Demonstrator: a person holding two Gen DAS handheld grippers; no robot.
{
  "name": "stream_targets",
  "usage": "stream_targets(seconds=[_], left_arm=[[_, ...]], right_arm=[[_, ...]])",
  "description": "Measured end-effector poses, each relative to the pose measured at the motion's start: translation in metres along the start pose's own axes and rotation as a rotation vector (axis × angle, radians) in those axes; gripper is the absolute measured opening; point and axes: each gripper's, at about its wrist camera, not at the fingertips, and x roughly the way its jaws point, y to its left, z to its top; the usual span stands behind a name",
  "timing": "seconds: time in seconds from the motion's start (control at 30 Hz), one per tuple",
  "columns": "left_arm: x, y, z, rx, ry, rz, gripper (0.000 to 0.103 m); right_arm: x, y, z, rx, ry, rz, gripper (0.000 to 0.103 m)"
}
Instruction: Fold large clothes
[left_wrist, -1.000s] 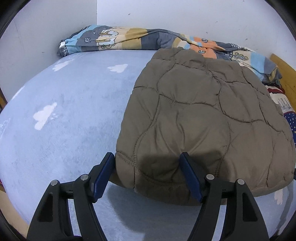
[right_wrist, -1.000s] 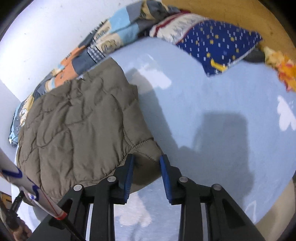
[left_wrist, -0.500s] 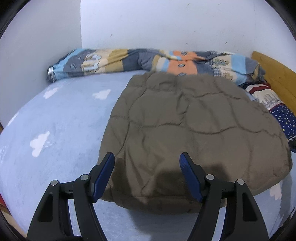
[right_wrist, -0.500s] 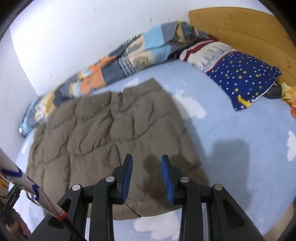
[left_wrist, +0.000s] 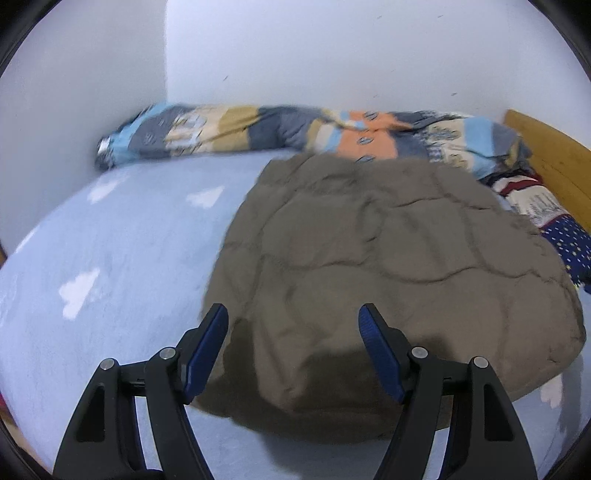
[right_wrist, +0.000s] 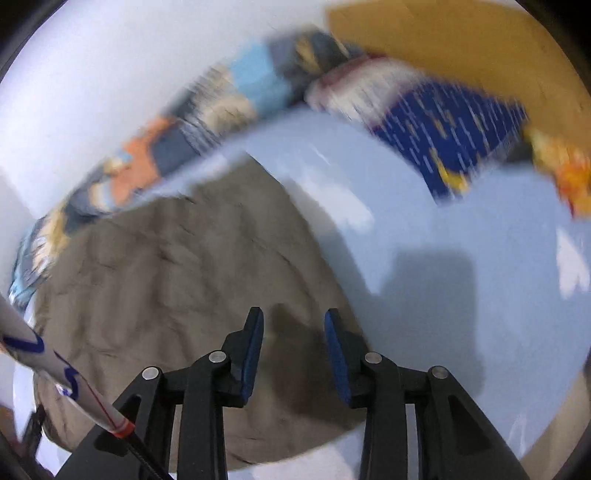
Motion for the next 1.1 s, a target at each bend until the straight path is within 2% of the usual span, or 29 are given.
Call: stream_targets(seconds=[0.07, 0.23, 0.33, 0.4, 0.47, 0.63, 0.7, 0.87, 1.0, 1.1], left_arm=[[-0.003, -0.015, 0.000, 0.032, -0.026, -0.032, 0.072], [0.000, -0.055, -0.005, 0.138, -0.048, -0.090, 0.072], [0.013, -0.066, -0.009, 0.177, -0.014, -0.086, 0.072], [0.024, -0.064, -0.010, 0.179, 0.022, -0.087, 0.073], [0.033, -0.063, -0.012, 0.173, 0.055, -0.097, 0.074], [0.036, -0.068, -0.013, 0.193, 0.047, -0.080, 0.075], [0.029, -0.066, -0.013, 0.180, 0.030, -0.084, 0.075], [0.011, -0.064, -0.011, 0.176, -0.008, -0.080, 0.075], [0.012, -0.065, -0.012, 0.173, -0.001, -0.078, 0.075], [0.016, -0.066, -0.011, 0.164, 0.009, -0.079, 0.075]], right_arm=[[-0.003, 0.019, -0.002, -0.038, -0.020, 0.067, 0.044], [0.008, 0.084, -0.016, -0.203, 0.022, 0.214, 0.043], [0.016, 0.115, -0.028, -0.300, 0.029, 0.238, 0.043], [0.022, 0.132, -0.035, -0.361, 0.023, 0.201, 0.044], [0.037, 0.139, -0.042, -0.397, 0.061, 0.155, 0.045], [0.061, 0.138, -0.042, -0.382, 0.120, 0.136, 0.046], [0.058, 0.138, -0.041, -0.387, 0.118, 0.135, 0.045], [0.025, 0.125, -0.028, -0.312, 0.076, 0.195, 0.046], [0.011, 0.110, -0.026, -0.300, 0.039, 0.119, 0.046], [0.023, 0.102, -0.028, -0.288, 0.088, 0.074, 0.046]])
